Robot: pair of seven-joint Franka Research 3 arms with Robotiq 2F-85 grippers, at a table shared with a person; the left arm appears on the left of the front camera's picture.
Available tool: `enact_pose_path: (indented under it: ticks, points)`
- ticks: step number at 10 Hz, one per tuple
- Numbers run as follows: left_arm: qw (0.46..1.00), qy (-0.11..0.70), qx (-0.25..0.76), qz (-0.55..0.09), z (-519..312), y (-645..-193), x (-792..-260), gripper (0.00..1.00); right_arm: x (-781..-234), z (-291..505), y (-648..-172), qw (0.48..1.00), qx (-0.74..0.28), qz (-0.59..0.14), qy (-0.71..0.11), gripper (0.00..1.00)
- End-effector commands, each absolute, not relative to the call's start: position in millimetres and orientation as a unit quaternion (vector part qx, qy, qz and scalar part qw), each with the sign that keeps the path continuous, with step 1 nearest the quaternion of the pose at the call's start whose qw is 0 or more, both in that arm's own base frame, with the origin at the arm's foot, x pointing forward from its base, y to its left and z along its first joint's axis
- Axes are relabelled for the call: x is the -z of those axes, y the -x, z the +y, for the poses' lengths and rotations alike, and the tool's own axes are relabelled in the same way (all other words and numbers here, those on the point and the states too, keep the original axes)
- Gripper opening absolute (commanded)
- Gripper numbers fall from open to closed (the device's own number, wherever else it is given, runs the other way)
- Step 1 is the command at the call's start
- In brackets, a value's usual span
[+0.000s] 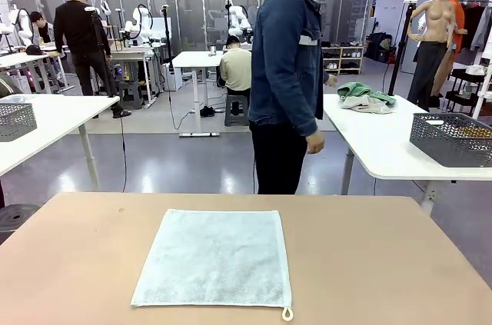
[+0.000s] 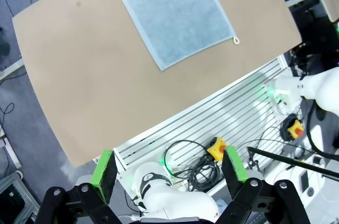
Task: Fold the towels and place them in the basket.
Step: When a person lays out a Towel with hook on the table, fold it in half twice.
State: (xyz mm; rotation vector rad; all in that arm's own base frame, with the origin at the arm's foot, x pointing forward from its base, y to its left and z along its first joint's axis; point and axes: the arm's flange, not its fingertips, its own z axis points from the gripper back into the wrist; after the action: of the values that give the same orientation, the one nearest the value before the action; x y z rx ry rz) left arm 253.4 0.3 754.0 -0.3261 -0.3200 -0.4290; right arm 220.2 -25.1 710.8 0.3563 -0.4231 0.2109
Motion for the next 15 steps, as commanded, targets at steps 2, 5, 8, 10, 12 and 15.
enact_pose_path:
  ticks: [2,5,8,10,12,15]
  points:
    - [0.951,0.160,0.215,-0.157,-1,-253,-754,1.00,-711,-24,-220,0.956,-0.107,-0.208,-0.176,1.00]
    - [0.951,0.160,0.215,-0.157,-1,-253,-754,1.00,-711,-24,-220,0.956,-0.107,-0.208,-0.176,1.00]
    - [0.951,0.160,0.211,-0.157,0,-253,-754,1.00,-711,-25,-220,0.957,-0.104,-0.209,-0.175,1.00]
    - [0.923,0.083,0.340,-0.161,-35,-247,-738,1.00,-696,6,-221,0.949,-0.225,-0.190,-0.113,1.00]
    - [0.889,0.047,0.432,-0.141,-71,-245,-718,1.00,-679,51,-224,0.928,-0.333,-0.156,-0.066,1.00]
    - [0.823,-0.033,0.544,-0.157,-143,-245,-665,1.00,-641,137,-224,0.854,-0.498,-0.150,-0.019,1.00]
